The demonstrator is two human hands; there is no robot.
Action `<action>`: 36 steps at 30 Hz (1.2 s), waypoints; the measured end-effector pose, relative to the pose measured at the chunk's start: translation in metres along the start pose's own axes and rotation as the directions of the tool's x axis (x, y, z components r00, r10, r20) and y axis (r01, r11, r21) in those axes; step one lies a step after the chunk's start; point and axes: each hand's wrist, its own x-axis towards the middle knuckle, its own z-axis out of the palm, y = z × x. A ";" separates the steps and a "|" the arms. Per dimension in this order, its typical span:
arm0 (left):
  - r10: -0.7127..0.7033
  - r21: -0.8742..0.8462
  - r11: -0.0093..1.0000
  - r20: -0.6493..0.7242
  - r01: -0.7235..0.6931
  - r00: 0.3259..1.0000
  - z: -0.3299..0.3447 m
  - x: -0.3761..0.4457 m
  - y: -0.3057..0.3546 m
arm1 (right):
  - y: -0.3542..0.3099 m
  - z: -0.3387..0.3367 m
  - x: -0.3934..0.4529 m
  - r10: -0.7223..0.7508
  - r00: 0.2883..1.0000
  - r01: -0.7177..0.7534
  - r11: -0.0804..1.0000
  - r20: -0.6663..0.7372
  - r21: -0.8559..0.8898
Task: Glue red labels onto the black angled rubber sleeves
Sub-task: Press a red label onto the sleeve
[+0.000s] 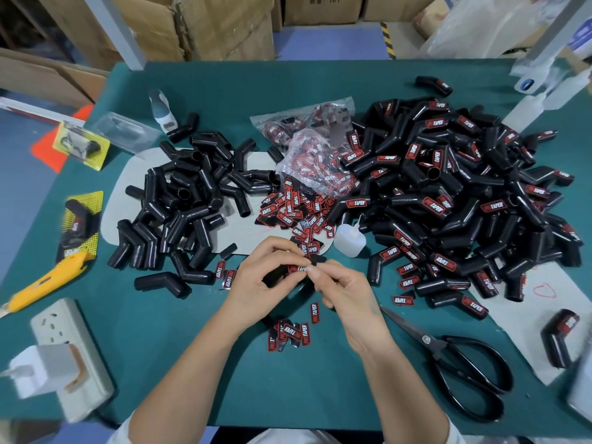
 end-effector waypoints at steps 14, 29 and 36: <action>-0.119 -0.103 0.987 0.027 0.122 0.992 -0.002 0.000 0.005 | 0.001 -0.001 -0.001 -0.019 1.000 0.019 1.000 -0.009 0.022; -0.231 -0.269 0.936 0.026 0.229 0.973 0.003 -0.002 0.007 | 0.007 0.000 0.000 -0.070 0.997 0.072 0.996 -0.028 0.061; -0.324 -0.298 0.905 -0.015 0.305 0.946 0.007 -0.003 0.014 | 0.004 0.006 -0.001 -0.145 0.988 0.148 0.987 -0.051 0.066</action>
